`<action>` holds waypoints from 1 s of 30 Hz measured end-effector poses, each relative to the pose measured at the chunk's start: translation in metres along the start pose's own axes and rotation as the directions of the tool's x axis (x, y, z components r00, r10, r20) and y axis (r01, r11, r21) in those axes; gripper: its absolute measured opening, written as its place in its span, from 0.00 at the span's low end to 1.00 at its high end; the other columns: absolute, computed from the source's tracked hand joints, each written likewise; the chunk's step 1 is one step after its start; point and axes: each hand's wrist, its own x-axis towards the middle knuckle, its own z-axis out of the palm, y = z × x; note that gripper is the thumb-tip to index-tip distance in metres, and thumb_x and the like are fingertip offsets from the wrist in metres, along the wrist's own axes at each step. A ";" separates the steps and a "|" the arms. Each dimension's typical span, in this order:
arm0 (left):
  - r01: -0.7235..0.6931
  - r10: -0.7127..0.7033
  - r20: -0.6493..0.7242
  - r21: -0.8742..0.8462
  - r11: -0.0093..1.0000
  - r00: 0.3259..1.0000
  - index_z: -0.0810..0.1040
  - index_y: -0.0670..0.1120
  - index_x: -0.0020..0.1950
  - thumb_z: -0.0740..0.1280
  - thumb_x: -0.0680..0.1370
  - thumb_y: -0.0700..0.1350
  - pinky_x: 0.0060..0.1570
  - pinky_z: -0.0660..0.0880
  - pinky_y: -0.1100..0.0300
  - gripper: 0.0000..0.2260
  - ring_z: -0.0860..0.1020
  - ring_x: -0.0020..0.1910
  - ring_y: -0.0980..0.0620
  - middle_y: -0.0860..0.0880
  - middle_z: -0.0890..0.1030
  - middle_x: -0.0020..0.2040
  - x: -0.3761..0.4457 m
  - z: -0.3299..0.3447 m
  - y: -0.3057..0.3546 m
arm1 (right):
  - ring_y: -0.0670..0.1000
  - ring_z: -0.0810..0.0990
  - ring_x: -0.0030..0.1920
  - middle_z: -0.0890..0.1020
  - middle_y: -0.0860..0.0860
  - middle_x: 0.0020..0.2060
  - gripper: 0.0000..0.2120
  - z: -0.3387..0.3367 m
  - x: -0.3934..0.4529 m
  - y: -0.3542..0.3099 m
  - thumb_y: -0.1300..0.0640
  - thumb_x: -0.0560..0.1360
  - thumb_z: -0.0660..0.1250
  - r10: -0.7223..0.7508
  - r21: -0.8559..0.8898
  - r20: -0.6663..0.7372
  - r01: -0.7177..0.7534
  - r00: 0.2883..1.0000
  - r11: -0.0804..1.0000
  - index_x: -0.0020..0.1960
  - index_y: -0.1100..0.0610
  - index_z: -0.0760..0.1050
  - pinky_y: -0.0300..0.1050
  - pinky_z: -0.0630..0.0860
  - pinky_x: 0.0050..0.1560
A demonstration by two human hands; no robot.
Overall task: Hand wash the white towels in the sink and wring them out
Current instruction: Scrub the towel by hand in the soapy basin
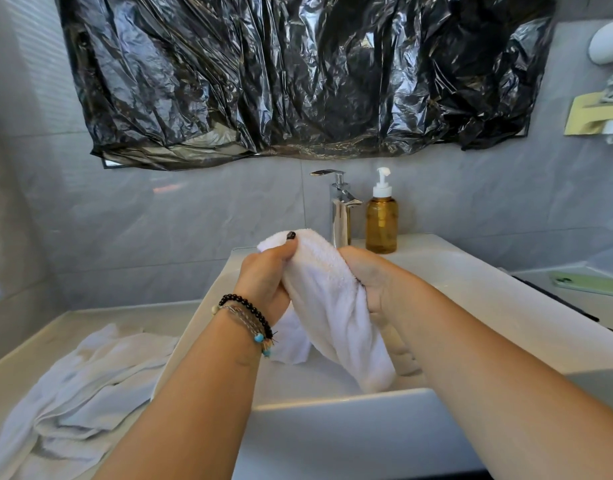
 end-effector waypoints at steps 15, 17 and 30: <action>-0.047 0.020 0.081 0.345 0.938 0.997 0.81 0.44 0.44 0.59 0.81 0.49 0.49 0.77 0.49 0.15 0.83 0.46 0.41 0.40 0.84 0.44 -0.018 0.016 -0.013 | 0.57 0.74 0.37 0.72 0.51 0.28 0.22 0.027 0.015 0.012 0.49 0.80 0.59 -0.756 -0.809 -0.227 0.314 0.613 0.497 0.29 0.53 0.65 0.46 0.65 0.37; -0.044 0.002 0.125 0.330 0.943 0.992 0.79 0.43 0.45 0.59 0.81 0.47 0.46 0.75 0.52 0.13 0.81 0.44 0.43 0.39 0.82 0.43 -0.017 0.018 -0.015 | 0.56 0.70 0.35 0.69 0.51 0.26 0.23 0.014 0.017 -0.002 0.52 0.80 0.59 -0.664 -0.738 -0.338 0.250 0.667 0.627 0.27 0.54 0.64 0.45 0.63 0.37; 0.021 -0.027 0.108 0.064 0.998 0.994 0.76 0.43 0.39 0.57 0.83 0.46 0.35 0.76 0.59 0.15 0.80 0.31 0.49 0.44 0.80 0.32 -0.016 0.015 -0.008 | 0.55 0.67 0.36 0.67 0.52 0.27 0.21 0.031 0.011 -0.006 0.58 0.79 0.58 -0.629 -0.670 -0.404 0.253 0.665 0.698 0.27 0.56 0.62 0.45 0.61 0.32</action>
